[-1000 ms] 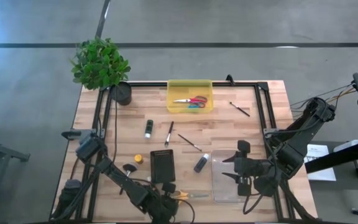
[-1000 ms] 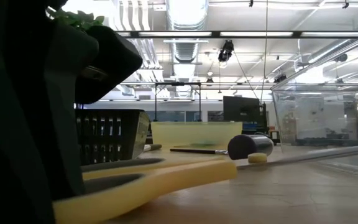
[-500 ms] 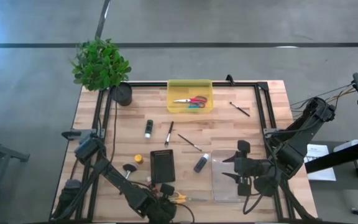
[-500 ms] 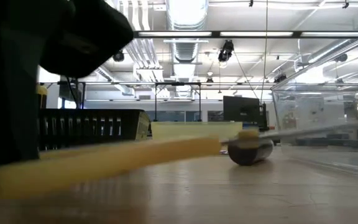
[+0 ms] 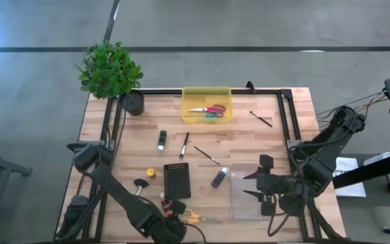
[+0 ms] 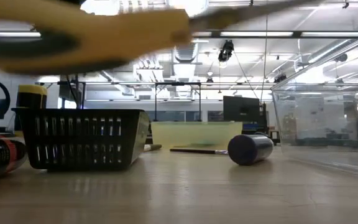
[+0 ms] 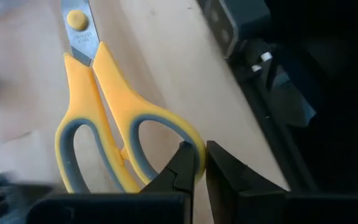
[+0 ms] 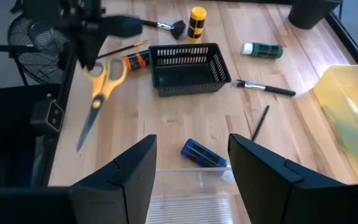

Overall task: Pick & Place Paint Supplies
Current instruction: Put the yellow scissors into the yellow bin

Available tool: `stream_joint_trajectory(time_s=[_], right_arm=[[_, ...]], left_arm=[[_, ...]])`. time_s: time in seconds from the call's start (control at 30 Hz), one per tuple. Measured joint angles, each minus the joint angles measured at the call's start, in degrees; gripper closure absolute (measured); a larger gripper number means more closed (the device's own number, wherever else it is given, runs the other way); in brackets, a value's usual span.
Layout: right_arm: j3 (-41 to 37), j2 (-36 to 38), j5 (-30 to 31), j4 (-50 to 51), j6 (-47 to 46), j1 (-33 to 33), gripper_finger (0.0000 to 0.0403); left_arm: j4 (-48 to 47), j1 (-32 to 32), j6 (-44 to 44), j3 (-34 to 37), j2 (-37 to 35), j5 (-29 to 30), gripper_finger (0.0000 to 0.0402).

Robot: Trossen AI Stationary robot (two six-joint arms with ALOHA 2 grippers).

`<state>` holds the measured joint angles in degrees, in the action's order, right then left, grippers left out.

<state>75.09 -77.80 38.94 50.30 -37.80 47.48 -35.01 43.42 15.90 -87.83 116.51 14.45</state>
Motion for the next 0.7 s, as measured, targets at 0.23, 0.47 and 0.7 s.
stream_joint_trajectory(time_s=[0.23, 0.47, 0.7], right_arm=[[0.0, 0.0, 0.0, -0.1, -0.1, 0.0, 0.0205], [0.0, 0.0, 0.1, -0.1, -0.2, 0.0, 0.0205], [0.0, 0.0, 0.7, -0.2, -0.2, 0.0, 0.0205]], left_arm=[[-8.6, -0.5, -1.1, 0.0, -6.0, 4.5, 0.0379], [-11.6, -8.2, -10.6, 0.0, -12.4, 6.3, 0.0380], [-11.7, -23.3, -24.3, 0.0, -14.4, 2.3, 0.0380]])
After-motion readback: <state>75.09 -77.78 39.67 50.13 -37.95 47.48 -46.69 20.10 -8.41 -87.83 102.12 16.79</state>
